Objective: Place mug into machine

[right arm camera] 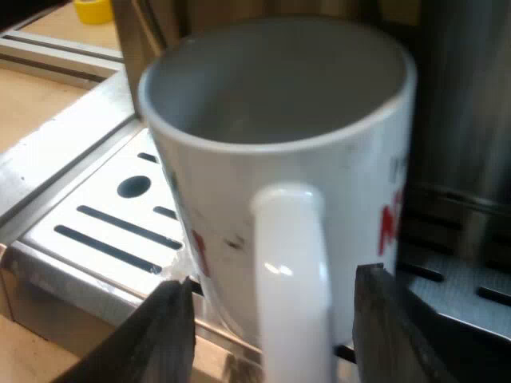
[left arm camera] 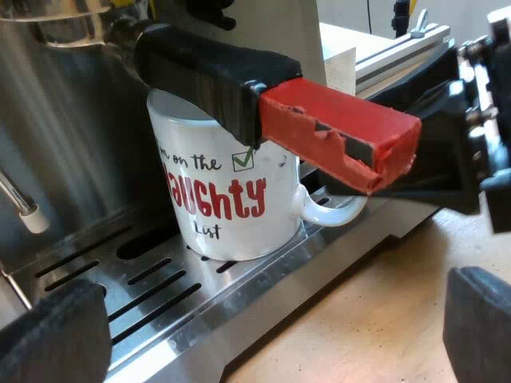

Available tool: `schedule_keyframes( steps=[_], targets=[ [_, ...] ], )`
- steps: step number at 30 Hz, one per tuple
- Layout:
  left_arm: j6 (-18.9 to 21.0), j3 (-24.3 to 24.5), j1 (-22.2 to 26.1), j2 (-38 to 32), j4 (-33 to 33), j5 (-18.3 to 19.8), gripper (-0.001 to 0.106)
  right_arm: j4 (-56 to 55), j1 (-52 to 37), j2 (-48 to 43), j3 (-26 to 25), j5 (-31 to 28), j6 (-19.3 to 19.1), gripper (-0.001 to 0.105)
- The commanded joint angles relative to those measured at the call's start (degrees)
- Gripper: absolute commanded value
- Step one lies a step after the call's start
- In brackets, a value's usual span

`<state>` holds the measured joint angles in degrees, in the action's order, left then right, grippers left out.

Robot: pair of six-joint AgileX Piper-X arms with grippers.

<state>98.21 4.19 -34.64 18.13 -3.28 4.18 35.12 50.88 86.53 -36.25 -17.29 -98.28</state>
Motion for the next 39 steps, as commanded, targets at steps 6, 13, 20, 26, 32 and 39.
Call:
schedule_keyframes(
  steps=[6,13,20,26,32,39],
  targets=[
    [0.56,0.12,-0.18,0.03,1.06,-0.71,0.085,1.60,-0.04,5.83,-5.30,0.40,-0.89,0.048],
    [0.56,0.12,-0.18,0.03,1.06,-0.71,0.085,1.60,-0.04,11.01,-11.62,0.40,-0.89,0.048],
    [0.92,0.12,-0.18,0.03,1.06,-0.71,0.085,2.03,-0.04,11.98,-12.72,0.40,-0.89,0.048],
    [0.76,1.63,-0.18,0.03,1.38,-2.02,0.085,-3.47,0.97,8.73,-12.72,-3.40,-0.89,0.048],
    [-0.02,6.15,-0.18,-0.81,-5.65,-7.34,0.085,-20.42,2.94,-0.03,-12.16,-7.52,-0.89,0.048],
    [-0.77,11.29,-0.18,-6.29,-18.41,-7.33,0.085,-23.87,6.91,-9.80,-6.39,-11.52,-0.89,0.048]
  ],
)
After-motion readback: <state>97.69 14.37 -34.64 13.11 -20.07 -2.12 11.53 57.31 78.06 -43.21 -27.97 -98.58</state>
